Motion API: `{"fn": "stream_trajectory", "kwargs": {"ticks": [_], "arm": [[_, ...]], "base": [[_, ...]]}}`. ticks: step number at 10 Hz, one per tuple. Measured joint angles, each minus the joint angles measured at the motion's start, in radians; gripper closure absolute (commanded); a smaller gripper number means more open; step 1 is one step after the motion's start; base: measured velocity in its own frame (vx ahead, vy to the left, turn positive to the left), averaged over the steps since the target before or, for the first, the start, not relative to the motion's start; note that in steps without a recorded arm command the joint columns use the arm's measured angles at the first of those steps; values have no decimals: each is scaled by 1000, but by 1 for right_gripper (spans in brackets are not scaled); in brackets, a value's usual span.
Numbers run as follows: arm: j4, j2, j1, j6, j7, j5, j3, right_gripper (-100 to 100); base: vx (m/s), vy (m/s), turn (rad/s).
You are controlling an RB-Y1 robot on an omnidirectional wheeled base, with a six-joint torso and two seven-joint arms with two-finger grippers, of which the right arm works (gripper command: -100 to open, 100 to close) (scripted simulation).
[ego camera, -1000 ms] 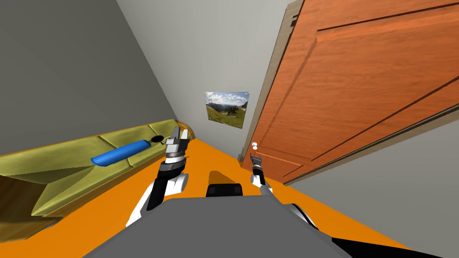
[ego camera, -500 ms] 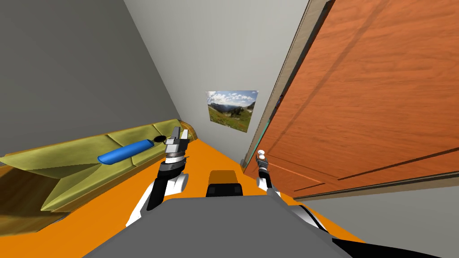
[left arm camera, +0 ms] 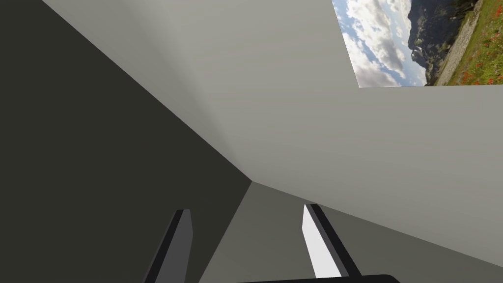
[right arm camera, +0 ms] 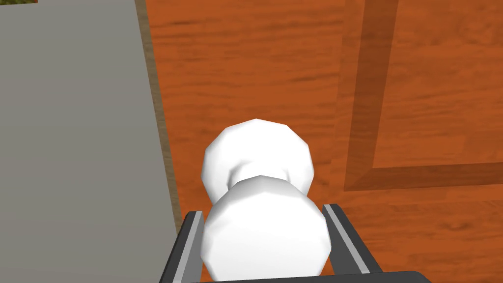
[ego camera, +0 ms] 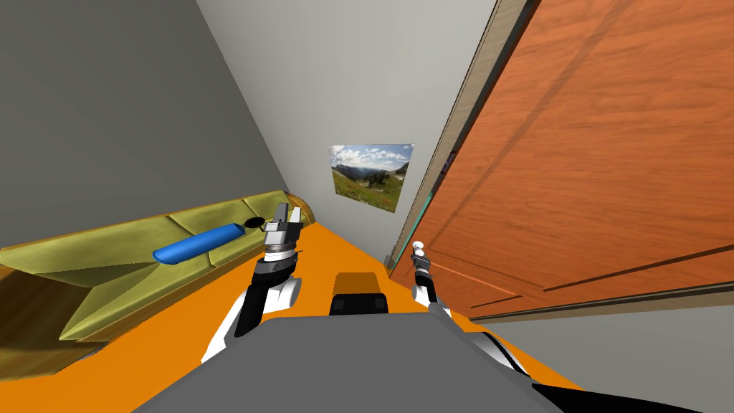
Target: Pull the door open
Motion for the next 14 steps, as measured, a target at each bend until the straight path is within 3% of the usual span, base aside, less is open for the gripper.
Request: {"fn": "stream_trajectory", "kwargs": {"ticks": [6, 9, 10, 14], "arm": [[-4, -6, 1, -1, -8, 4, 7, 100], [-31, -22, 15, 5, -34, 21, 35, 100], [-8, -27, 6, -3, -51, 29, 49, 100], [-24, -46, 22, -3, -102, 58, 99, 100]], "base": [[-50, -9, 32], [-218, -11, 85], [-260, -59, 112], [-192, -24, 76]]}}
